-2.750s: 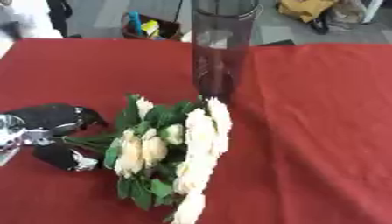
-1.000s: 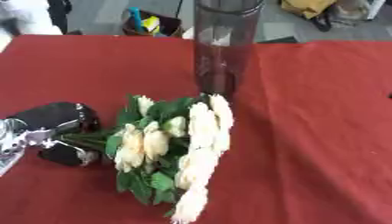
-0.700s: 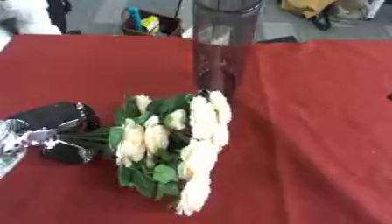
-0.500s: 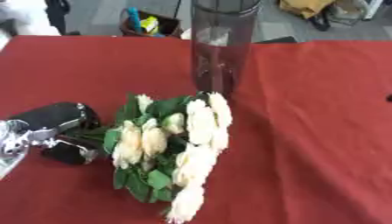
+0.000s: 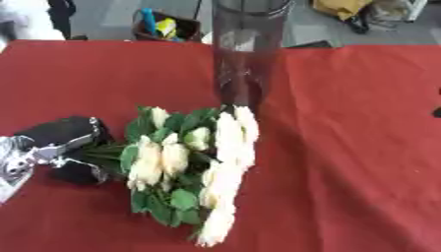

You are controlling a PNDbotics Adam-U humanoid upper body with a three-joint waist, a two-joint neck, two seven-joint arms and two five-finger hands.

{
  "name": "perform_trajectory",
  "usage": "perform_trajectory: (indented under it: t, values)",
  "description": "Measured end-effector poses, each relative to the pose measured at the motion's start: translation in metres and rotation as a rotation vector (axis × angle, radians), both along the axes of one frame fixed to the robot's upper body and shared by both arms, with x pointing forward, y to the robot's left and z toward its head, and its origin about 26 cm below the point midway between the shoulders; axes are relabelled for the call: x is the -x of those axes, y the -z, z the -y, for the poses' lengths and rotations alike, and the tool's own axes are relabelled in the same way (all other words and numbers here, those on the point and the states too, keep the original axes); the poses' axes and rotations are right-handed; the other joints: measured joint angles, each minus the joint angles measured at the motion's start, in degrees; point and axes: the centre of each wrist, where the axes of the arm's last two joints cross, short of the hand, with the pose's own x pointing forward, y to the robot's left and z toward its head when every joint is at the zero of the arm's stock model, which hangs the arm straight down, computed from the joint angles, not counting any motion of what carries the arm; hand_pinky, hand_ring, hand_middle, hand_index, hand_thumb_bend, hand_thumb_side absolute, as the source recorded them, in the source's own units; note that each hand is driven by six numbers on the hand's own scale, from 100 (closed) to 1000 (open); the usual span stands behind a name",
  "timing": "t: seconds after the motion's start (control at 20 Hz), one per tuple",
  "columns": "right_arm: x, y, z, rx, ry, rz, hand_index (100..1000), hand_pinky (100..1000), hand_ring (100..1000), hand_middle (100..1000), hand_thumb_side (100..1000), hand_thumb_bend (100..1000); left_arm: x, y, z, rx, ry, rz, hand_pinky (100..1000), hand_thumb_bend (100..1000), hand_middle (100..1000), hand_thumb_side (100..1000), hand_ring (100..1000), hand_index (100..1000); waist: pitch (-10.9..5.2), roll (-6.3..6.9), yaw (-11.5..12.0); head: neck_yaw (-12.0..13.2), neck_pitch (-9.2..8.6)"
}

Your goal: Arrange flowers into the vase.

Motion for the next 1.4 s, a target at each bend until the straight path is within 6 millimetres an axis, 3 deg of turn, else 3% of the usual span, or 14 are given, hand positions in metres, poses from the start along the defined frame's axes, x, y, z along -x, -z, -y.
perform_trajectory:
  t: [0.45, 0.5, 0.65, 0.7, 0.8, 0.9, 1.05, 1.2, 1.4]
  values:
    - [0.000, 0.001, -0.001, -0.001, 0.002, -0.005, 707, 806, 814, 432, 1000, 100, -0.004, 0.005, -0.002, -0.008, -0.019, 0.001, 100, 100, 131, 459, 100, 275, 0.17, 0.00, -0.30, 0.00, -0.30]
    - [0.000, 0.001, -0.001, 0.000, 0.003, -0.006, 706, 807, 814, 431, 1000, 100, -0.004, 0.005, -0.002, -0.007, -0.019, 0.003, 100, 100, 100, 466, 100, 201, 0.18, 0.00, -0.31, 0.00, -0.30]
    - [0.000, 0.001, -0.001, 0.002, 0.004, -0.009, 705, 808, 813, 430, 1000, 100, -0.004, 0.005, -0.002, -0.006, -0.017, 0.013, 100, 100, 100, 469, 100, 122, 0.24, 0.01, -0.32, 0.00, -0.30]
    - [0.000, 0.001, -0.002, 0.003, 0.005, -0.010, 705, 808, 813, 430, 1000, 100, -0.004, 0.005, -0.002, -0.007, -0.016, 0.017, 100, 145, 100, 481, 100, 111, 0.27, 0.01, -0.32, 0.00, -0.30]
    - [0.000, 0.002, -0.002, 0.002, 0.006, -0.012, 705, 809, 814, 430, 1000, 100, -0.004, 0.006, -0.001, -0.014, -0.011, 0.023, 100, 263, 100, 533, 100, 100, 0.28, 0.04, -0.33, 0.00, -0.30]
    - [0.000, 0.002, -0.002, 0.003, 0.007, -0.014, 704, 809, 814, 430, 1000, 100, -0.004, 0.006, 0.000, -0.021, -0.004, 0.029, 100, 309, 100, 520, 100, 100, 0.29, 0.05, -0.32, 0.00, -0.30]
    - [0.000, 0.003, -0.002, 0.003, 0.008, -0.018, 704, 809, 813, 431, 1000, 100, -0.002, 0.005, 0.003, -0.033, 0.018, 0.049, 100, 305, 100, 488, 100, 100, 0.29, 0.00, -0.14, -0.11, -0.28]
    - [0.000, 0.003, -0.002, 0.003, 0.007, -0.016, 704, 809, 813, 432, 1000, 100, 0.001, 0.001, 0.008, -0.043, 0.046, 0.069, 100, 242, 100, 505, 100, 100, 0.23, -0.07, 0.18, -0.54, 0.02]
    - [0.001, 0.004, -0.002, 0.002, 0.005, -0.017, 705, 810, 813, 432, 1000, 100, 0.007, -0.007, 0.013, -0.043, 0.075, 0.098, 100, 249, 100, 447, 100, 100, -0.07, -0.15, 0.57, -0.74, 0.30]
